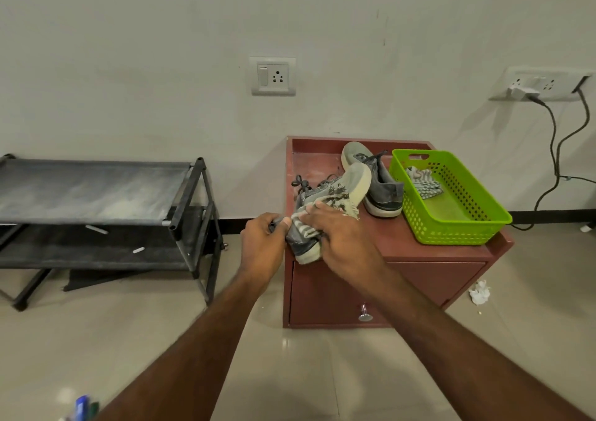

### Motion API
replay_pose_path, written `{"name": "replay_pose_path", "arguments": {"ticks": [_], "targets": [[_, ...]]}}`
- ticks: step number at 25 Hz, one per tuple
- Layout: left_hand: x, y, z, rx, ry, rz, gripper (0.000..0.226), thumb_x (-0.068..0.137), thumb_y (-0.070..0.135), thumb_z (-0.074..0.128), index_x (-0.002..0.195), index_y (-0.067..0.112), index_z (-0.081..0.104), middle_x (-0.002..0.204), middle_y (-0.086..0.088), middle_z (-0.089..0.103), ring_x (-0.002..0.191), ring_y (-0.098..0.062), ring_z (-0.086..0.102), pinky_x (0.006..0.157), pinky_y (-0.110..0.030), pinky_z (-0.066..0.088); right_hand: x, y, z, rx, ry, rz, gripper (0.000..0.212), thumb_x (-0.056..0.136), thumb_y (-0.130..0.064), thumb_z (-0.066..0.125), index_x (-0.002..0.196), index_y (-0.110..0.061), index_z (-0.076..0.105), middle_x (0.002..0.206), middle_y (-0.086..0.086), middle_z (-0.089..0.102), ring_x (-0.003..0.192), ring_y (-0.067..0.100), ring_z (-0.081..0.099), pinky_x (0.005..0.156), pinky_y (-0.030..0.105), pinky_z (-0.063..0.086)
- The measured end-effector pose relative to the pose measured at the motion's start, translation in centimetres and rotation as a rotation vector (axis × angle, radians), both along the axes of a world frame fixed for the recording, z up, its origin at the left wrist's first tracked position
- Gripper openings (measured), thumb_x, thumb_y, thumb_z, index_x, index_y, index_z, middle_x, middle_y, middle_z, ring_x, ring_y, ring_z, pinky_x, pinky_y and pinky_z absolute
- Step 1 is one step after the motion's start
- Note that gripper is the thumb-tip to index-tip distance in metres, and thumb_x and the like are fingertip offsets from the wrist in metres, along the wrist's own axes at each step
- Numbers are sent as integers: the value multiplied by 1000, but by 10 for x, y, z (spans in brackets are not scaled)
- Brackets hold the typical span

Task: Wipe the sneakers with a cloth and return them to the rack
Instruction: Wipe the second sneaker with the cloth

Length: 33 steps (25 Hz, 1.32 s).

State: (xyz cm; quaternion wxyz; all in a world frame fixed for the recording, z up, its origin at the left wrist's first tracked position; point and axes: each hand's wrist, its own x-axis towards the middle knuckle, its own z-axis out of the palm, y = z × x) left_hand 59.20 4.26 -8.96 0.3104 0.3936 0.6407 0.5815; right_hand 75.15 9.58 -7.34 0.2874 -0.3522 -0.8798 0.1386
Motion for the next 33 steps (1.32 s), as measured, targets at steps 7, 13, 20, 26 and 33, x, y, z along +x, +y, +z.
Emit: {"name": "replay_pose_path", "arguments": {"ticks": [7,13,20,26,33], "targets": [[-2,-1,0,-25,-40,9,22,83,38,62,84,20,75,80,-5,75,86,-32,72,80,-57,58,29,-19,4,-220,239,414,53,66,19,40,91,-7,78,102,5,76,117,20,64,104,47,47],[-1,1,-1,-14,-15,16,19,89,33,64,79,20,74,75,-2,73,81,-25,72,79,-54,60,32,12,14,-97,537,-193,57,83,16,52,123,-20,68,129,-6,65,128,2,53,112,41,41],[-2,3,0,-25,-179,21,18,95,13,63,80,9,74,68,-6,66,66,-15,62,64,-36,57,6,-8,-12,199,-140,132,52,86,0,51,133,-20,60,144,4,55,141,27,41,110,61,35],[-4,5,-1,-38,-216,32,16,94,12,67,82,5,73,72,-12,69,66,-18,64,62,-34,57,12,-34,0,205,-194,481,37,68,-5,44,86,-16,75,98,-1,73,114,23,62,110,49,39],[-5,4,1,-16,-266,-15,16,97,12,62,87,3,71,78,-10,66,74,-14,66,72,-32,61,66,2,12,-150,669,-245,48,84,23,49,113,-8,72,118,4,72,119,17,63,106,41,47]]}}
